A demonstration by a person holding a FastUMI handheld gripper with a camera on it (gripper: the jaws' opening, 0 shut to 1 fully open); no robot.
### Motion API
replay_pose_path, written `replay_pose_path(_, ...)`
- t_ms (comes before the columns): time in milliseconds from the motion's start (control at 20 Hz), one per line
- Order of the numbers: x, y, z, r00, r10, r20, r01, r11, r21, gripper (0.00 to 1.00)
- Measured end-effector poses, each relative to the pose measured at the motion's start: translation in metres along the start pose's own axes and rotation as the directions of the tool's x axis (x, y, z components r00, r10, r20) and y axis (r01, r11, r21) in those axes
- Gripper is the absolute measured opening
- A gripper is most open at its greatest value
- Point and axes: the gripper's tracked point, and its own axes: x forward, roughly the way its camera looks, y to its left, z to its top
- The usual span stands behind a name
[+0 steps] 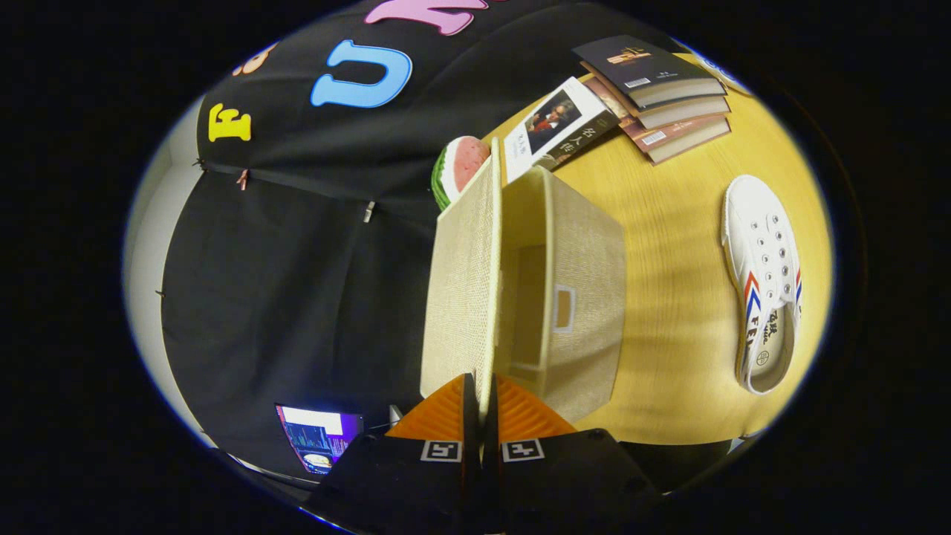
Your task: Open the storage box then place both shoes into the box .Put the left shoe in first, then the right shoe, with the right side of both shoes facing outward in a uniform manner.
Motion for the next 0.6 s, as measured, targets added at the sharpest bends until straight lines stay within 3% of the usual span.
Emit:
replay_pose_path(250, -0.002, 0.067, -0.001, 0.997, 0.074, -0.004, -0.074, 0.996, -0.038, 0.05)
replay_pose_path(600, 0.040, 0.168, -0.008, 0.985, 0.164, -0.054, -0.170, 0.971, -0.170, 0.05)
